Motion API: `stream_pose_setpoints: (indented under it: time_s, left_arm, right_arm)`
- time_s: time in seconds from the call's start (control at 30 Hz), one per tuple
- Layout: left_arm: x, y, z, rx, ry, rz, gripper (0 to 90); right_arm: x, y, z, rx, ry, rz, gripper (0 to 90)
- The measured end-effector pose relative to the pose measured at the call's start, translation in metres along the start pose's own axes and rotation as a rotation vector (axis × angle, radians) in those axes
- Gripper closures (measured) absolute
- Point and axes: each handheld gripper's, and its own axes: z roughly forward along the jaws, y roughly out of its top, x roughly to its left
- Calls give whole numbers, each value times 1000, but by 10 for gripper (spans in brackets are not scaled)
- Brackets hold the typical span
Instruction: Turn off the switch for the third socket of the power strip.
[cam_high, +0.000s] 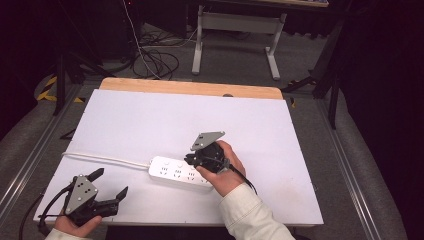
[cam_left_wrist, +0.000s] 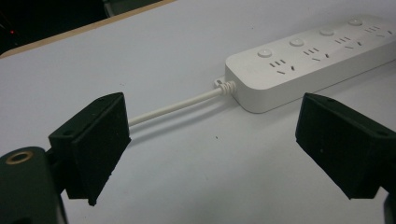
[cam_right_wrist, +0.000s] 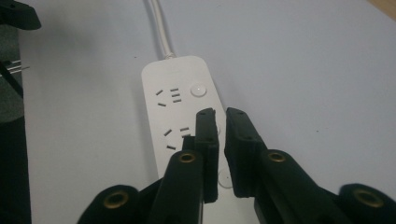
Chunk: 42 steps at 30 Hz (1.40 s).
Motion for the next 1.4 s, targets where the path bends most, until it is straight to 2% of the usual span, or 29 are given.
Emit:
stream_pose_setpoints:
  time_s: [0.1, 0.2, 0.27, 0.4, 0.83, 1.03, 1.1, 1.2, 1.4]
  left_arm:
    - [0, 0, 0, 0, 2, -1, 104]
    - [0, 0, 0, 0, 2, 0, 104]
    - [0, 0, 0, 0, 2, 0, 104]
    - [0, 0, 0, 0, 2, -1, 104]
    - [0, 0, -1, -1, 5, -1, 104]
    - [0, 0, -1, -4, 10, -1, 103]
    - [0, 0, -1, -9, 6, -16, 103]
    - [1, 0, -1, -8, 11, -11, 103]
    - [1, 0, -2, -11, 14, -10, 102]
  right_arm:
    - [2, 2, 0, -1, 10, -16, 727]
    - [4, 5, 0, 0, 28, -38, 600]
    - [5, 6, -2, -5, 12, -63, 550]
    - [6, 8, -6, -29, -16, -71, 457]
    - [-5, -2, -33, -104, -58, -18, 374]
    - [-13, -15, -49, -154, -85, 32, 334]
    - [-16, -19, -53, -170, -88, 45, 320]
    - [-21, -27, -62, -197, -89, 72, 293]
    - [-27, -42, -73, -223, -103, 92, 246]
